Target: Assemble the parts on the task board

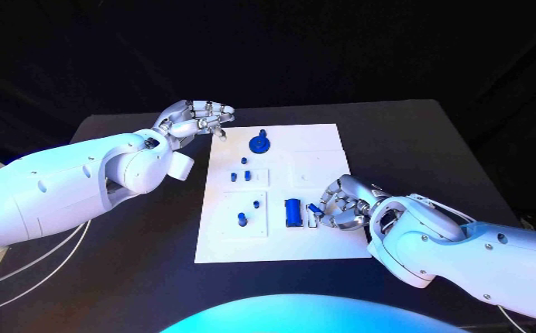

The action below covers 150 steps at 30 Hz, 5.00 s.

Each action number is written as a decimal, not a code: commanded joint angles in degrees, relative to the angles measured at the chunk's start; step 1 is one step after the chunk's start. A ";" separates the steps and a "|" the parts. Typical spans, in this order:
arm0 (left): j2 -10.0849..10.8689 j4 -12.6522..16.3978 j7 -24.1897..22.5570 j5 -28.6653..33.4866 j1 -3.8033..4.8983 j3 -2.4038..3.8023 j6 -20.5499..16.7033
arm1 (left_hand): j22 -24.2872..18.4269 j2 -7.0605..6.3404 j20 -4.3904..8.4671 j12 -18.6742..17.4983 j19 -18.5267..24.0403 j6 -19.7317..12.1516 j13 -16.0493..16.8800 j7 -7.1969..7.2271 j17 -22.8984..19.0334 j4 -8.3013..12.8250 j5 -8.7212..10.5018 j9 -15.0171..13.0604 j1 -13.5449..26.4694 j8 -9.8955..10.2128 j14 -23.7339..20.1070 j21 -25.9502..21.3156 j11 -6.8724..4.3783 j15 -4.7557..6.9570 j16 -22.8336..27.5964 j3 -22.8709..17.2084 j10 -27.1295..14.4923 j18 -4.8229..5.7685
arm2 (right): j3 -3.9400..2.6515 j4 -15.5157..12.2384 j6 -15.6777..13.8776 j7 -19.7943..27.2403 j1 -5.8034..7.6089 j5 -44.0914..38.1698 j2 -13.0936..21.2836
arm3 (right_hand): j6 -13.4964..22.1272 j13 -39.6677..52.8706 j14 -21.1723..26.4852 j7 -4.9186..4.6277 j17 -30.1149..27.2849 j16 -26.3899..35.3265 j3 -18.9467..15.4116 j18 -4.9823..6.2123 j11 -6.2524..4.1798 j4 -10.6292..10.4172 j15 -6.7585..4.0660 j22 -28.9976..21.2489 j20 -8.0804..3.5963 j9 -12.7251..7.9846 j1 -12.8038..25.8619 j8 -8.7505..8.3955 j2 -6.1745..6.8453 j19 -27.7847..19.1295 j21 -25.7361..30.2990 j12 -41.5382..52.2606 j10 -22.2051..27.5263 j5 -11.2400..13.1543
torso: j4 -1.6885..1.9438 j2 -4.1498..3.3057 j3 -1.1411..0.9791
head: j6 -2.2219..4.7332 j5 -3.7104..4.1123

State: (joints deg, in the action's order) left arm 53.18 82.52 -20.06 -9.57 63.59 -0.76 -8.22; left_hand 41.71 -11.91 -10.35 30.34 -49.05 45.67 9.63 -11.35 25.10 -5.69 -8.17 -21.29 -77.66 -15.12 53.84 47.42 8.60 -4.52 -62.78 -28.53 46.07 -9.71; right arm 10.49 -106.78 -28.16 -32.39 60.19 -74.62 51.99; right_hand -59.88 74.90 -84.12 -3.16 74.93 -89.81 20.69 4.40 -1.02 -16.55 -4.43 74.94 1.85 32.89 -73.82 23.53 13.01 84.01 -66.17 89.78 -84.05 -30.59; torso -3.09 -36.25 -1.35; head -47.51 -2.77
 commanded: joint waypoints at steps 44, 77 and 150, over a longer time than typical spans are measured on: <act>-0.05 0.11 0.41 0.08 0.01 0.04 1.04 | -0.09 0.22 0.06 0.26 -0.36 -0.49 0.05 -0.05 0.07 -0.01 0.18 0.07 -0.26 -0.20 -0.36 -0.42 -0.15 -0.08 -0.19 0.24 -0.48 -0.82 | 0.01 2.06 4.46 -1.12 -0.89 1.54 -2.77 | -0.34 15.10 -5.88 0.20 15.07 -0.19 -1.36 -0.75 -0.11 -0.14 -0.13 10.17 -0.30 0.03 6.66 -0.12 -0.95 2.62 0.54 0.22 -5.95 0.25 | -0.02 0.02 0.04 | -0.69 0.05; -0.01 0.00 0.68 0.03 0.01 0.04 0.79 | -0.24 0.26 0.06 0.36 -0.56 -0.56 0.02 -0.11 0.05 -0.21 0.18 0.10 -0.45 -0.23 -0.39 -0.63 -0.11 -0.10 -0.24 0.47 -0.67 -0.80 | 0.00 1.10 -0.53 2.88 -0.97 -0.19 -1.14 | 0.06 15.10 -5.88 -0.10 15.07 -0.19 -4.91 -0.62 0.11 -0.24 -0.01 9.95 -0.24 0.04 11.15 -0.43 0.24 2.43 1.68 0.22 -5.95 0.43 | -0.04 0.04 0.04 | -0.47 -0.20; 0.21 0.04 0.85 0.00 0.01 0.04 0.74 | -0.40 0.48 0.07 0.50 -0.76 -0.64 -0.03 -0.18 0.01 -0.27 0.12 0.13 -1.02 -0.26 -0.45 -0.86 -0.07 -0.11 -0.28 0.52 -0.87 -0.80 | 0.17 7.71 -4.92 16.81 -2.70 -6.74 -2.95 | 3.70 14.65 -5.88 -3.39 15.07 -0.19 -3.24 -0.26 3.15 9.37 2.67 9.36 1.60 -6.52 -0.99 -10.06 -2.52 1.30 3.61 -0.57 -5.47 26.85 | 0.04 0.00 0.02 | -1.04 -0.64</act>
State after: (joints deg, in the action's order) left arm 53.42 82.44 -19.01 -9.63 63.58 -0.76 -8.07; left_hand 41.36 -11.38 -10.35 30.58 -49.46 45.47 9.62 -11.55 25.08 -6.01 -8.17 -21.20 -78.18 -15.12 53.84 46.76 8.61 -4.52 -62.78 -28.21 45.67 -9.71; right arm 10.65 -99.23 -31.28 -14.35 57.60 -80.19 49.13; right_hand -57.31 74.91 -84.02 -6.60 74.91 -89.81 28.59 4.41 1.86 -10.47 -2.25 74.91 3.11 25.93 -74.96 13.73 14.66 84.00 -63.02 89.78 -84.04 -28.24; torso -3.08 -36.22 -1.31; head -48.49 -3.38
